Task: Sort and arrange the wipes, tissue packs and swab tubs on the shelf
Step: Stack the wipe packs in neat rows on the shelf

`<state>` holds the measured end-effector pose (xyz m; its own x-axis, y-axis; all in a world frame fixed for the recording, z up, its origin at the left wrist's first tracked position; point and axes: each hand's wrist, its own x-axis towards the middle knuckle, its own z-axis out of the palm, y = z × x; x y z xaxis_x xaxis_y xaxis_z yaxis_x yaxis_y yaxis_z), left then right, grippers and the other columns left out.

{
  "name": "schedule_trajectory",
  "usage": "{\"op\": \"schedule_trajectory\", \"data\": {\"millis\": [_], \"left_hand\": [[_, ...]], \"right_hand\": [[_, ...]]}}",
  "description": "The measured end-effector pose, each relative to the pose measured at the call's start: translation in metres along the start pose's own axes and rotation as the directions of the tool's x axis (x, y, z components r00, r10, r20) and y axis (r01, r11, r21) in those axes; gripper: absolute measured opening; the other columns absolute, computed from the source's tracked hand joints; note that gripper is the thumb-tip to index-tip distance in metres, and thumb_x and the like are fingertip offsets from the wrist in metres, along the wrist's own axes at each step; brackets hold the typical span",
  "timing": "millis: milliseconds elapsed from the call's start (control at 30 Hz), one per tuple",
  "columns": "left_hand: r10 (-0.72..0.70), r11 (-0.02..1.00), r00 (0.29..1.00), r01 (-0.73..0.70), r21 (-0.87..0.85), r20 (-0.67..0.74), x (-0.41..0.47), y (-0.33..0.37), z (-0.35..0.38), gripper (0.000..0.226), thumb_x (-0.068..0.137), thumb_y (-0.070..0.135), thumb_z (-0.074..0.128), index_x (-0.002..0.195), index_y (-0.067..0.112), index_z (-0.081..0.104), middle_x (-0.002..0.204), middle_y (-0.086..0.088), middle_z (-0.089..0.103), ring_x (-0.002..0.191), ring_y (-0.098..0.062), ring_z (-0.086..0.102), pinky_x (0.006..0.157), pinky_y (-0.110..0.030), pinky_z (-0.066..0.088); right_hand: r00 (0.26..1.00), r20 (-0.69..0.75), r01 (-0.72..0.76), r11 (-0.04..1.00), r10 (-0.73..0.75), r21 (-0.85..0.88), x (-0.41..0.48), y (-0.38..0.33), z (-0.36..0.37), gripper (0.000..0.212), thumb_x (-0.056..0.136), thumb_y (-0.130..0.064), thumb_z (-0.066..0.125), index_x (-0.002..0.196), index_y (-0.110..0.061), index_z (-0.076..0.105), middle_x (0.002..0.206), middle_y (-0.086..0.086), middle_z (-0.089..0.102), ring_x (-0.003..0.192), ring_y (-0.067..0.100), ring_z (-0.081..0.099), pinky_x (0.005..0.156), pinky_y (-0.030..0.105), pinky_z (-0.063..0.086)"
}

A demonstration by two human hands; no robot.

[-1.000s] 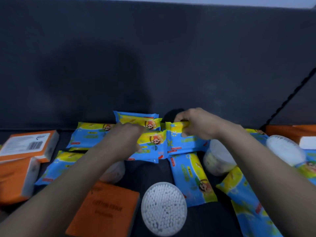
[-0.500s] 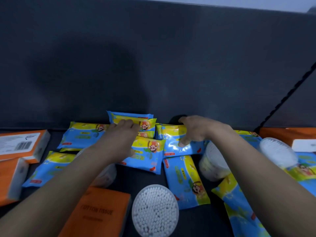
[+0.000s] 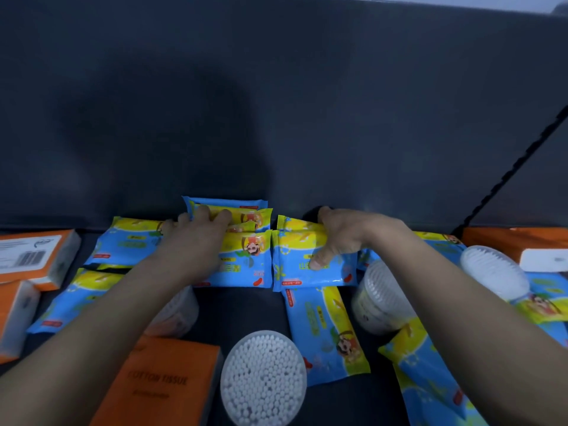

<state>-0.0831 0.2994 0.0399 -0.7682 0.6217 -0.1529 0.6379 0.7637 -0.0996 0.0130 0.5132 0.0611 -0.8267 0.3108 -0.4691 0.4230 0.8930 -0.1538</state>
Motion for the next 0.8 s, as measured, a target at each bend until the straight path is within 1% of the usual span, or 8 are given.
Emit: {"op": "schedule_trajectory", "data": {"millis": [67, 133, 267, 367, 500, 567, 667, 800], "left_hand": [[-0.004, 1.000, 1.000, 0.004, -0.007, 0.026, 0.001, 0.000, 0.000, 0.067, 0.079, 0.034, 0.067, 0.131, 0.026, 0.025, 0.131, -0.007, 0.039, 0.120, -0.032, 0.039, 0.105, -0.054, 0.028], [0.007, 0.997, 0.999, -0.004, -0.074, 0.048, 0.002, -0.002, -0.001, 0.069, 0.078, 0.031, 0.069, 0.131, 0.025, 0.025, 0.130, -0.007, 0.039, 0.119, -0.031, 0.038, 0.101, -0.054, 0.034], [0.016, 0.997, 0.999, -0.012, -0.078, 0.051, 0.002, -0.001, -0.004, 0.070, 0.077, 0.031, 0.070, 0.131, 0.020, 0.028, 0.132, -0.005, 0.039, 0.122, -0.030, 0.036, 0.099, -0.053, 0.037], [0.012, 0.999, 0.999, -0.010, -0.047, 0.033, 0.000, -0.001, -0.005, 0.070, 0.076, 0.035, 0.071, 0.131, 0.017, 0.031, 0.133, -0.004, 0.039, 0.124, -0.028, 0.036, 0.097, -0.050, 0.037], [0.015, 0.999, 1.000, -0.015, -0.033, -0.011, -0.002, -0.002, -0.003, 0.068, 0.076, 0.035, 0.071, 0.130, 0.016, 0.033, 0.132, -0.004, 0.040, 0.123, -0.027, 0.037, 0.095, -0.049, 0.036], [0.007, 0.999, 0.999, -0.009, -0.039, -0.046, -0.001, -0.002, -0.002, 0.066, 0.076, 0.033, 0.071, 0.128, 0.016, 0.034, 0.131, -0.003, 0.040, 0.122, -0.026, 0.038, 0.094, -0.048, 0.036], [-0.015, 0.999, 0.994, 0.010, -0.048, -0.106, 0.001, -0.004, 0.000, 0.060, 0.078, 0.029, 0.068, 0.126, 0.015, 0.034, 0.129, -0.003, 0.042, 0.118, -0.025, 0.040, 0.092, -0.046, 0.037], [-0.019, 1.000, 0.982, 0.015, -0.022, -0.187, 0.001, -0.003, 0.003, 0.058, 0.079, 0.029, 0.065, 0.125, 0.015, 0.034, 0.126, -0.004, 0.043, 0.116, -0.026, 0.039, 0.089, -0.045, 0.038]], "right_hand": [[0.999, 0.031, 0.017, 1.000, -0.017, 0.013, 0.003, 0.001, 0.001, 0.087, 0.059, -0.053, 0.081, 0.128, -0.015, 0.045, 0.125, -0.004, 0.053, 0.117, 0.022, 0.050, 0.091, 0.033, 0.043], [0.998, 0.061, 0.025, 0.999, -0.027, 0.027, 0.005, 0.001, 0.002, 0.083, 0.056, -0.054, 0.082, 0.124, -0.018, 0.049, 0.120, -0.006, 0.056, 0.114, 0.022, 0.052, 0.096, 0.038, 0.045], [0.999, 0.033, 0.042, 0.999, -0.042, 0.016, 0.003, 0.001, 0.001, 0.096, 0.058, -0.051, 0.082, 0.136, -0.019, 0.036, 0.133, -0.004, 0.048, 0.121, 0.022, 0.045, 0.093, 0.034, 0.041], [0.998, 0.051, 0.049, 0.999, -0.049, -0.003, 0.003, -0.001, 0.000, 0.100, 0.057, -0.052, 0.083, 0.138, -0.019, 0.036, 0.134, -0.003, 0.049, 0.121, 0.022, 0.046, 0.096, 0.035, 0.042], [0.998, 0.048, 0.035, 0.999, -0.034, -0.028, 0.002, -0.001, 0.001, 0.078, 0.050, -0.055, 0.085, 0.111, -0.014, 0.058, 0.112, 0.000, 0.063, 0.099, 0.021, 0.058, 0.090, 0.039, 0.050], [0.998, 0.012, 0.061, 0.997, -0.060, -0.054, 0.000, -0.002, 0.000, 0.074, 0.051, -0.053, 0.085, 0.105, -0.011, 0.059, 0.108, 0.003, 0.064, 0.095, 0.021, 0.059, 0.084, 0.036, 0.052], [0.988, -0.112, 0.095, 0.987, -0.109, -0.130, -0.004, -0.004, -0.003, 0.080, 0.057, -0.046, 0.084, 0.120, -0.012, 0.049, 0.117, 0.005, 0.048, 0.106, 0.024, 0.050, 0.082, 0.031, 0.045], [0.928, -0.349, 0.054, 0.976, -0.127, -0.212, -0.005, -0.009, 0.002, 0.079, 0.064, -0.042, 0.081, 0.126, -0.014, 0.041, 0.123, 0.008, 0.039, 0.117, 0.028, 0.039, 0.087, 0.038, 0.043]]}}
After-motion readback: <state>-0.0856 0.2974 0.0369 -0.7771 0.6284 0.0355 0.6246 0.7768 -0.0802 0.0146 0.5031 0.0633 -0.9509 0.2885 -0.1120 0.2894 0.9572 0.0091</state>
